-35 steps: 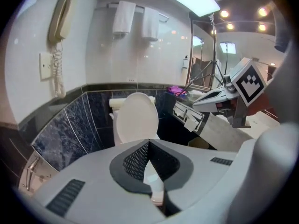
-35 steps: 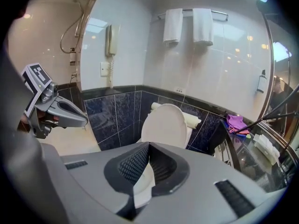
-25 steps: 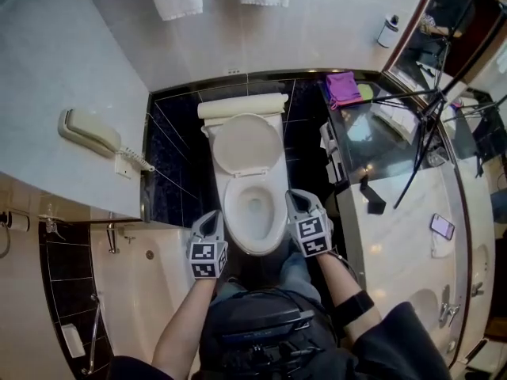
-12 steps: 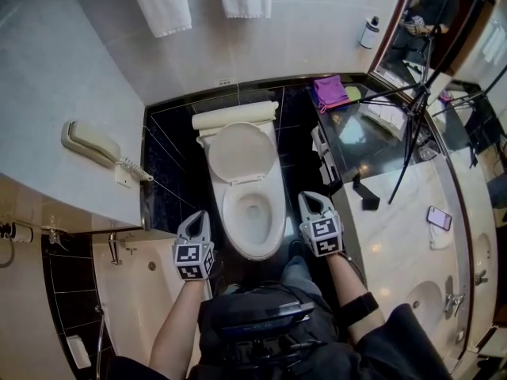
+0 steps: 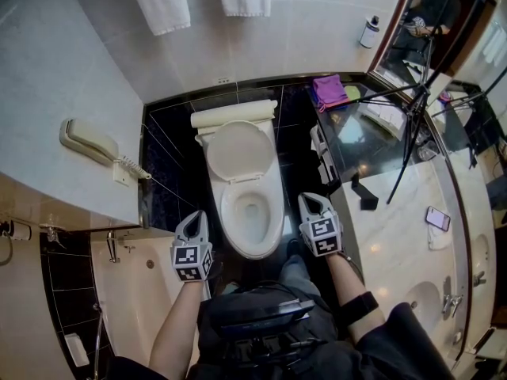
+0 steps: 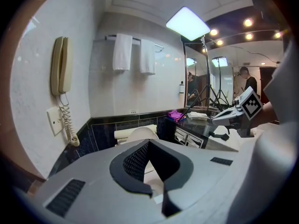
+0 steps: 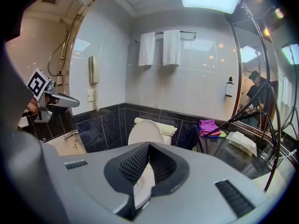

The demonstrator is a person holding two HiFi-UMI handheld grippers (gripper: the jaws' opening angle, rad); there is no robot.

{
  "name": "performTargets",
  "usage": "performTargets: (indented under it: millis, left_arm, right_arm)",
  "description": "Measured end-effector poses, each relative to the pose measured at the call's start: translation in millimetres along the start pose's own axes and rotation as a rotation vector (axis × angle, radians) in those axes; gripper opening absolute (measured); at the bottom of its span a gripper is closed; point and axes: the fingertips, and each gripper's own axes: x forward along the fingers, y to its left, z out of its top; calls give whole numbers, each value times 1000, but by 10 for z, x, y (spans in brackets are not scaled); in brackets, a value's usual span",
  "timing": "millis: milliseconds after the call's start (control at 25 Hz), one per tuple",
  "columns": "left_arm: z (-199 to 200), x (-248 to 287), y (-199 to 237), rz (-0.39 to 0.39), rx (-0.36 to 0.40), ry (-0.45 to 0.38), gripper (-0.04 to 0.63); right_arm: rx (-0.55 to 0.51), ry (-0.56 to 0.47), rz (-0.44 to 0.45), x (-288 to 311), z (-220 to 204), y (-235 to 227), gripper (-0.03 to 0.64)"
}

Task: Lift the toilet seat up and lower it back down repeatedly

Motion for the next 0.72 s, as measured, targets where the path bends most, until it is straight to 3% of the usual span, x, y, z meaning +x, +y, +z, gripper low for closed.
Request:
performTargets:
  millis: [400,720]
  left_arm:
    - [-11,124,-98,-28,11,4,0]
    - [-210,301,-205,-63,30,25,0]
  right_arm:
    - [6,22,-33,129,-29,-64,23]
    - [138,70,15,325,-344,65,163]
